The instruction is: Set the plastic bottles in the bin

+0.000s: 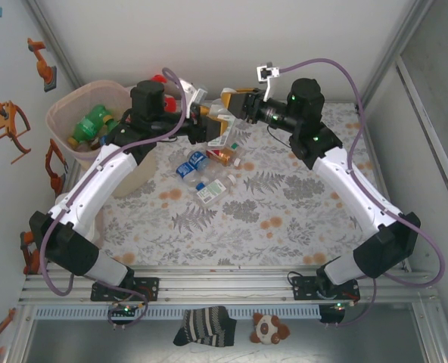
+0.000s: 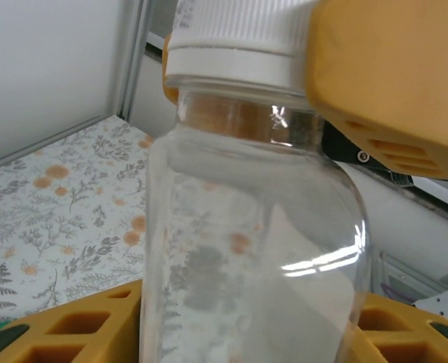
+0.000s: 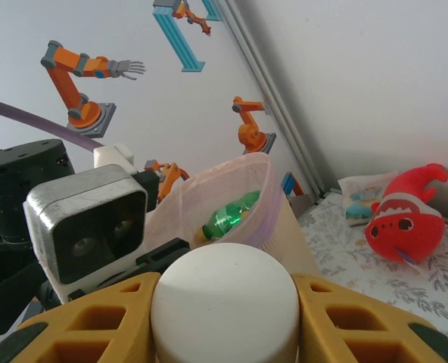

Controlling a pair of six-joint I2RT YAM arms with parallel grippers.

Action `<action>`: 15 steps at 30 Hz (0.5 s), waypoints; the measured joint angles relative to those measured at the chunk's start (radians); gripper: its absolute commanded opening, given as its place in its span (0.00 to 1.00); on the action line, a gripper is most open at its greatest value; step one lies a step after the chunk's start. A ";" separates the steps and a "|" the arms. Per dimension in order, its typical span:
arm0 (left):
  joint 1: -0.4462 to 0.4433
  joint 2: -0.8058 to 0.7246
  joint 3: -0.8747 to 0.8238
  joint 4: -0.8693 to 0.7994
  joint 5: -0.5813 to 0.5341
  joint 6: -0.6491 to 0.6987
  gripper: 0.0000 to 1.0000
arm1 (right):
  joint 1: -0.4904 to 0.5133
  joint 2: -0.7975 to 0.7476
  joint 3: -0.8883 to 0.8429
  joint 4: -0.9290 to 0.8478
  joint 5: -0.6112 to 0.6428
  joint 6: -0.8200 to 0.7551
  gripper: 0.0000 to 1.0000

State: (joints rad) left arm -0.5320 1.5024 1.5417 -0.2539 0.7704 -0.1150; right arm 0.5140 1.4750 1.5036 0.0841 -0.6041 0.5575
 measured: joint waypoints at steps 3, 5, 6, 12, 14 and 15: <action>-0.006 0.000 0.001 0.002 -0.003 0.009 0.39 | 0.002 0.000 0.003 -0.010 0.014 0.001 0.00; -0.007 0.000 0.001 0.002 -0.003 0.016 0.35 | 0.004 0.000 0.004 -0.013 0.020 0.001 0.00; -0.006 0.000 0.001 0.001 -0.003 0.016 0.34 | 0.005 0.000 0.004 -0.014 0.022 0.001 0.05; -0.007 -0.002 0.001 -0.007 -0.014 0.033 0.34 | 0.006 0.000 0.009 -0.034 0.034 -0.003 0.47; -0.007 -0.006 0.002 -0.016 -0.027 0.039 0.34 | 0.010 -0.003 0.010 -0.050 0.044 -0.015 0.53; -0.004 -0.011 0.002 -0.026 -0.040 0.040 0.34 | 0.011 -0.007 0.010 -0.061 0.050 -0.025 0.55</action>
State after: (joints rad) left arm -0.5358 1.4918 1.5440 -0.2794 0.7300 -0.0750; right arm 0.5255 1.4677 1.5139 0.0235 -0.5545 0.5323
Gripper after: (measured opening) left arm 0.386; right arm 0.516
